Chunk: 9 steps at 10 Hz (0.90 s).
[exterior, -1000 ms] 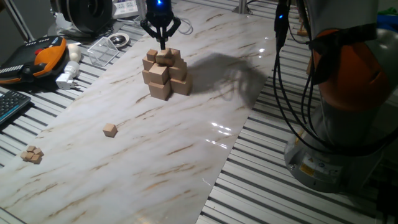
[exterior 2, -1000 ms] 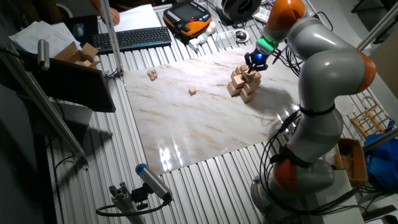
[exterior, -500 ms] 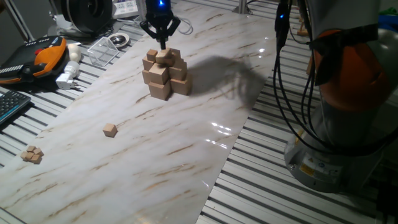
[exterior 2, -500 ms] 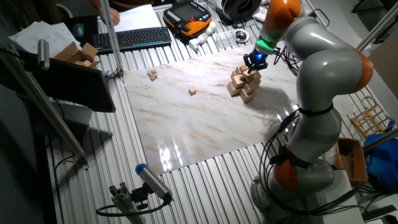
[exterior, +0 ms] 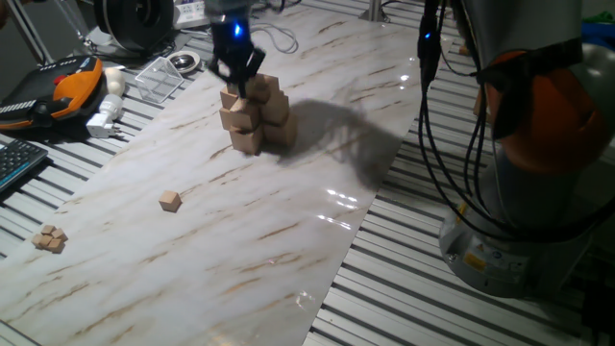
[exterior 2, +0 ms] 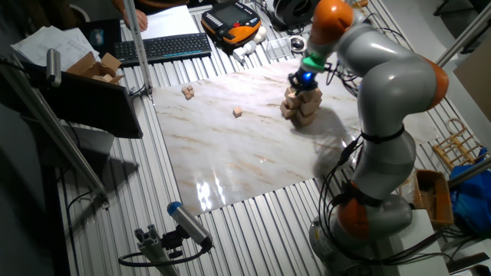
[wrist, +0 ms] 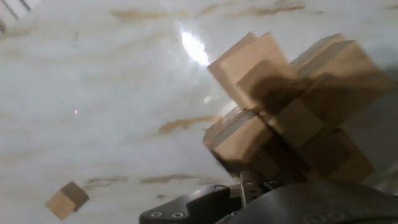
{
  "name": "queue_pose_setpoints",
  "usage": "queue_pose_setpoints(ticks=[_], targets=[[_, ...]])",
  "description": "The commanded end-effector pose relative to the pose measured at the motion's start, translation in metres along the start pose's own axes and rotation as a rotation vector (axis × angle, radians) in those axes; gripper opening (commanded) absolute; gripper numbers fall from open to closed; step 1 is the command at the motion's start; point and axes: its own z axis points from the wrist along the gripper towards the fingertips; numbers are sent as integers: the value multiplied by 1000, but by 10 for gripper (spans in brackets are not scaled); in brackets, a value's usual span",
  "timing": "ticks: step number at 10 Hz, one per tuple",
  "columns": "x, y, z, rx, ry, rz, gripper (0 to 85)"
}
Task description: Stack the blocks into a cross shape
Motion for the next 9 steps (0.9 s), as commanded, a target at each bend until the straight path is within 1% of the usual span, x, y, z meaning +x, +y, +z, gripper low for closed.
queue_pose_setpoints(ticks=[1, 3, 5, 6, 7, 8, 9], targets=[[10, 14, 1, 17, 13, -161, 0], [11, 14, 1, 25, -1, -175, 0], [11, 14, 1, 63, -20, -228, 0], [11, 14, 1, 66, -2, -249, 0], [11, 14, 1, 79, 22, -253, 0], [11, 14, 1, 84, 28, -275, 0], [11, 14, 1, 87, 23, -305, 0]])
